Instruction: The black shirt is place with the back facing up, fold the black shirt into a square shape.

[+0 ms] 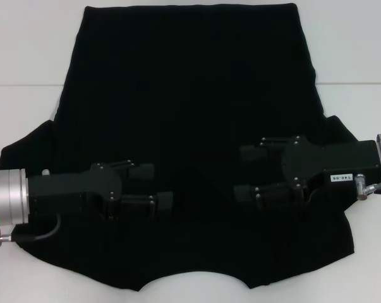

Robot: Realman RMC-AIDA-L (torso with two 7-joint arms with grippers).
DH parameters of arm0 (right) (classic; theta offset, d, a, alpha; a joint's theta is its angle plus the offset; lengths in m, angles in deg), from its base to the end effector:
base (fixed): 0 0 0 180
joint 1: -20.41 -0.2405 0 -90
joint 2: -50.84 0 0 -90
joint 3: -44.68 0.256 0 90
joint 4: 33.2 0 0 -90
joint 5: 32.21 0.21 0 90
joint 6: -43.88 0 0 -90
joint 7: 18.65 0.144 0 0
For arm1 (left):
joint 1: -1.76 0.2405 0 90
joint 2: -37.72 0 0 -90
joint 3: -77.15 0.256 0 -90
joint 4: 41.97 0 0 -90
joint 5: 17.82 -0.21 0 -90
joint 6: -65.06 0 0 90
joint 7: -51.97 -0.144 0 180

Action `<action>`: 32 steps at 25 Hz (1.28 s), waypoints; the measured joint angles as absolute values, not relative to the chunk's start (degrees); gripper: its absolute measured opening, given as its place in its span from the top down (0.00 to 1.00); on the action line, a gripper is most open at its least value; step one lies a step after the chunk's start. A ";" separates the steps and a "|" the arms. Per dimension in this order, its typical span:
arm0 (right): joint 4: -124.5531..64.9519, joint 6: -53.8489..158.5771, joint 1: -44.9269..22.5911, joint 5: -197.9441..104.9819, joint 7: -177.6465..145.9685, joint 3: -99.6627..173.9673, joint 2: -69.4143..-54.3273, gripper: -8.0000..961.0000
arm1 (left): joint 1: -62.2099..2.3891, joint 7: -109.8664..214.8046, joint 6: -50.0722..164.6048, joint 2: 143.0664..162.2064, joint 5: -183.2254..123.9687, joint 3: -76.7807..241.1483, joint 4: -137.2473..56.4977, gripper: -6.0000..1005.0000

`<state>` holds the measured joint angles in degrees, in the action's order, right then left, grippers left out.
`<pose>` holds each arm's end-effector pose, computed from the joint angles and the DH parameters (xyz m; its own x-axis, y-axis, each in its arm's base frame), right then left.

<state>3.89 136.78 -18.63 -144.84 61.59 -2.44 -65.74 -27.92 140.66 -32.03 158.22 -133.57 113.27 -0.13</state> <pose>0.2050 0.3563 -0.0008 0.8709 -0.2098 -0.4445 -0.2536 -0.9665 -0.0407 -0.2502 0.3179 0.0085 0.7056 0.4448 0.5516 0.5309 -0.8474 0.0043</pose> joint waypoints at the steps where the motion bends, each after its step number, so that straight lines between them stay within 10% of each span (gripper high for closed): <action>1: 3.89 136.78 -18.63 -144.84 61.59 -2.44 -65.74 0.06 | -27.93 140.66 -32.06 158.22 -133.57 113.27 -0.13 0.07; 32: -1.97 124.69 -23.41 -139.85 61.59 -2.60 -69.21 0.06 | -28.46 157.99 -10.82 156.03 -140.36 99.77 2.06 0.07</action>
